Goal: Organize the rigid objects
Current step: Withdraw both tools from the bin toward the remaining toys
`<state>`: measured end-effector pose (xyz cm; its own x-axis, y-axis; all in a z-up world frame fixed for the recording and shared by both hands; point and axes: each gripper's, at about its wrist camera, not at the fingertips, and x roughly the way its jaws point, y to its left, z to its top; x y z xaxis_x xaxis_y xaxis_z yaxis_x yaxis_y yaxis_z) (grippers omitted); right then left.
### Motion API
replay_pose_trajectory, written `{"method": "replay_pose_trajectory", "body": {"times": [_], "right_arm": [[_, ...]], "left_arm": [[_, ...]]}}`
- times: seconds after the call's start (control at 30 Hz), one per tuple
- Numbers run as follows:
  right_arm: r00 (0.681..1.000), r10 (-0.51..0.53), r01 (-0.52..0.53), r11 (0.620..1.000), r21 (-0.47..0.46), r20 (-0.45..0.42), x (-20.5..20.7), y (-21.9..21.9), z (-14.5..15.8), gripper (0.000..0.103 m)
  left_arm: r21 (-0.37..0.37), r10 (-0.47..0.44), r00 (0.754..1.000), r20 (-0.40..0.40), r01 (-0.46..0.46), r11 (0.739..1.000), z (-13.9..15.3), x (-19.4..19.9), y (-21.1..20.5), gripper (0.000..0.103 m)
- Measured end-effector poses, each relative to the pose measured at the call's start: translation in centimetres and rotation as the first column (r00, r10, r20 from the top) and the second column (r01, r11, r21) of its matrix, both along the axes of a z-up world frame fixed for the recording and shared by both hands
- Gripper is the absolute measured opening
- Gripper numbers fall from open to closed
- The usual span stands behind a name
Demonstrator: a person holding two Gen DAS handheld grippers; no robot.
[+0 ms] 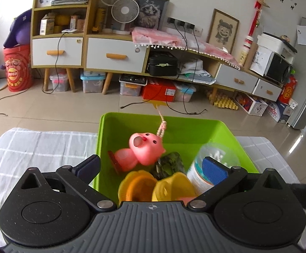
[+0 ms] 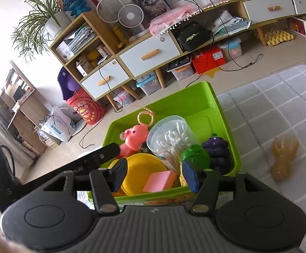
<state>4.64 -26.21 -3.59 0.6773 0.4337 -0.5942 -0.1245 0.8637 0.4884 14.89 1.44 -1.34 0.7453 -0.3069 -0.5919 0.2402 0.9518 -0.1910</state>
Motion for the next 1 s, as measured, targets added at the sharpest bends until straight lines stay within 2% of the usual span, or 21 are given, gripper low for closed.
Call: {"method": "replay_pose_trajectory", "body": {"times": [0.13, 0.27, 0.47, 0.7, 0.87, 1.0], "right_arm": [[1.0, -0.014, 0.013, 1.0, -0.015, -0.011, -0.5, -0.9, 0.1, 0.037], [0.999, -0.027, 0.026, 0.999, -0.032, -0.021, -1.2, -1.6, 0.2, 0.038], [0.999, -0.027, 0.025, 0.998, -0.054, -0.035, -2.4, -2.3, 0.6, 0.039], [0.999, -0.003, 0.0, 0.996, -0.094, -0.035, -3.6, -2.7, 0.6, 0.044], [0.999, 0.019, -0.025, 0.991, -0.13, -0.044, -4.3, -3.1, 0.0, 0.047], [0.998, 0.039, -0.046, 0.986, -0.163, -0.043, -4.9, -3.4, -0.5, 0.052]], "left_arm": [[-0.019, -0.009, 1.0, 0.0, 0.009, 1.0, 0.2, -1.6, 0.4, 0.101], [0.002, -0.014, 1.0, -0.003, 0.014, 1.0, 0.0, -3.4, 0.6, 0.101], [-0.011, 0.006, 0.998, -0.058, -0.006, 1.0, -0.4, -5.3, 1.2, 0.101], [0.017, -0.006, 0.998, -0.058, 0.007, 1.0, -0.4, -7.3, 1.1, 0.101], [0.078, -0.039, 0.999, -0.039, 0.042, 0.996, -1.0, -7.7, 0.7, 0.101], [0.072, -0.047, 0.997, -0.054, 0.051, 0.996, -1.7, -8.2, 1.2, 0.101]]}}
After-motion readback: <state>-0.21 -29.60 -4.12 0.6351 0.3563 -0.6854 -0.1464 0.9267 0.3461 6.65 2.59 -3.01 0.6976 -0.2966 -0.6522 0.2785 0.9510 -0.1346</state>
